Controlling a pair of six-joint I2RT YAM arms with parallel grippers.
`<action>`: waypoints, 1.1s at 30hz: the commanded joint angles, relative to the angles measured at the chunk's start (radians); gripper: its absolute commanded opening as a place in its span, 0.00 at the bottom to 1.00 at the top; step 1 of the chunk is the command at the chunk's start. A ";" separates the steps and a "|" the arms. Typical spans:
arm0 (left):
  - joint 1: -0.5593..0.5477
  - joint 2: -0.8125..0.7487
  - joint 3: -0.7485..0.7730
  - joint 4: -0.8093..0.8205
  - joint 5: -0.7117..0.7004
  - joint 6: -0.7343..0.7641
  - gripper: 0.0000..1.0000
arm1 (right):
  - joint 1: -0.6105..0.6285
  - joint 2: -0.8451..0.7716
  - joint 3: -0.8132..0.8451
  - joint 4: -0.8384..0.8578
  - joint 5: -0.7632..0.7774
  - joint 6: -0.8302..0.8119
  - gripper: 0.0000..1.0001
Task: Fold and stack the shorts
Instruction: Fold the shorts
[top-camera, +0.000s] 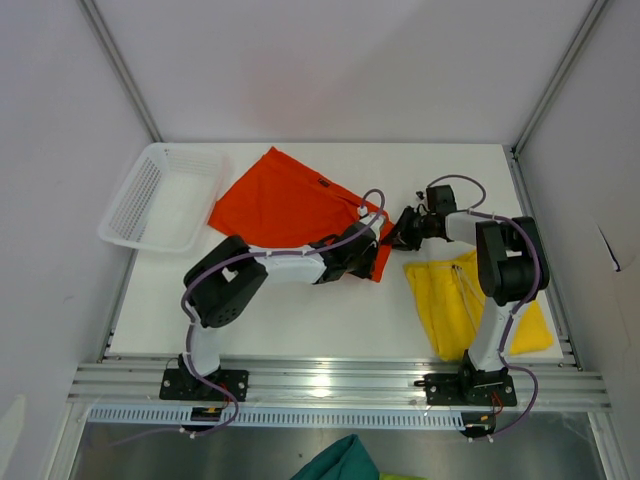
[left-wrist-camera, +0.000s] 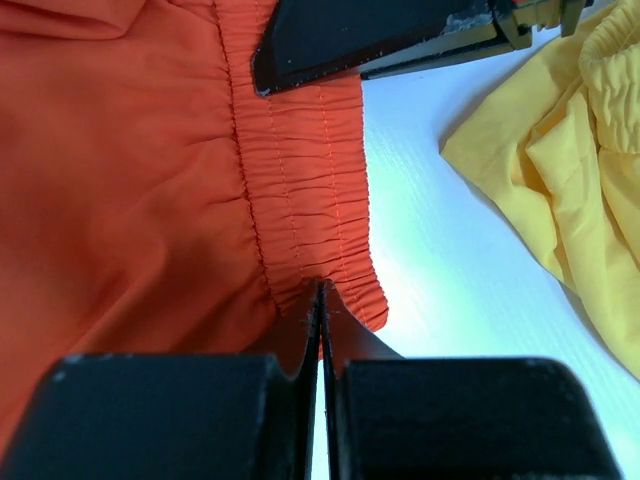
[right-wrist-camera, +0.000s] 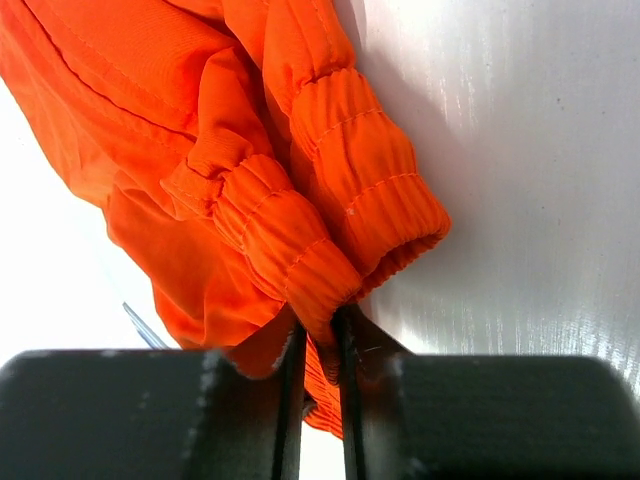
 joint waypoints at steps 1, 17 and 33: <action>-0.017 0.008 -0.020 -0.048 0.025 -0.035 0.00 | 0.021 0.004 0.018 0.005 0.059 -0.018 0.24; 0.176 -0.201 0.021 -0.199 0.147 0.007 0.05 | 0.029 -0.039 -0.080 0.132 0.016 -0.004 0.77; 0.196 0.112 0.149 -0.266 0.140 -0.135 0.00 | 0.084 -0.191 -0.308 0.348 0.062 0.144 0.91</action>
